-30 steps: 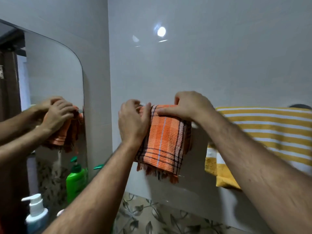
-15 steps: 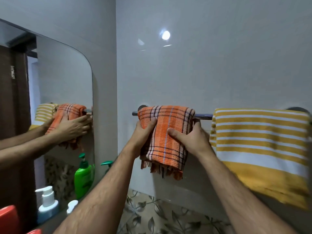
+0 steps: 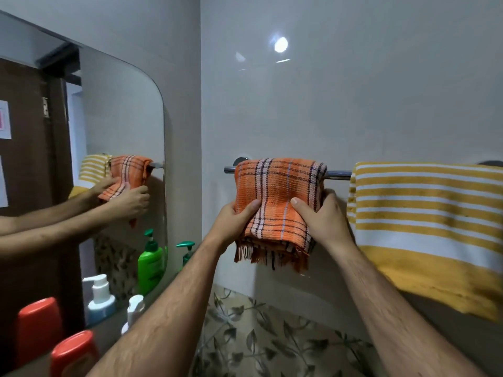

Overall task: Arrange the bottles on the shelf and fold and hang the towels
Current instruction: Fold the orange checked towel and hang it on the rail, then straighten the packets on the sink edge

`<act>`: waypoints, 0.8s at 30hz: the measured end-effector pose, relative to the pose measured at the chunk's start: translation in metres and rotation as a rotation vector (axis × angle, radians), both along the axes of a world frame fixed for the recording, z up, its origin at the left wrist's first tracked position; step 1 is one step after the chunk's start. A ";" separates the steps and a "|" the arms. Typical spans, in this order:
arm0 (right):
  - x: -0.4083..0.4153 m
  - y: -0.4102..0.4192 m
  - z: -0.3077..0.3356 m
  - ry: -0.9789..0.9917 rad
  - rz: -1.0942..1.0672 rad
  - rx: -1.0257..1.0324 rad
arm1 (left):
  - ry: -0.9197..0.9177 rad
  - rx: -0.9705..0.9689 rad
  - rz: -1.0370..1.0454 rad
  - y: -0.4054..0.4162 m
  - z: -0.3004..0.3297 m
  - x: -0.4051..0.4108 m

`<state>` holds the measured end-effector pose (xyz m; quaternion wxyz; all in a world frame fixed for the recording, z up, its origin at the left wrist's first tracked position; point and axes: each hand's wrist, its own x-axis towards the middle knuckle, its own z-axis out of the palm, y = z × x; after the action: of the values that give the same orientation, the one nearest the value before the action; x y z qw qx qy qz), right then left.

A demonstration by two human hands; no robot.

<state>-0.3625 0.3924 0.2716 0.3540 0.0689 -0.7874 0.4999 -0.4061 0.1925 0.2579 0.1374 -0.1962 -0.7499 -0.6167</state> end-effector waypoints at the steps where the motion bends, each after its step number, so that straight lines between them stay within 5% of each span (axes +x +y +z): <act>1: 0.001 -0.002 -0.003 0.040 -0.040 0.023 | 0.010 -0.009 0.036 0.002 -0.001 -0.001; 6: 0.009 -0.015 -0.020 0.189 -0.183 0.190 | 0.124 -0.087 0.317 0.016 -0.009 0.016; 13: 0.025 -0.029 -0.054 0.663 -0.288 0.465 | 0.535 -0.245 0.631 0.024 -0.047 0.067; 24: 0.029 -0.040 -0.139 0.507 0.118 0.588 | 0.310 -0.687 0.806 0.000 -0.142 0.144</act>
<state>-0.3335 0.3524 0.1323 0.4731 0.3340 -0.7791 0.2398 -0.2618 0.1930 0.1163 0.3996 -0.0156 -0.8947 -0.1988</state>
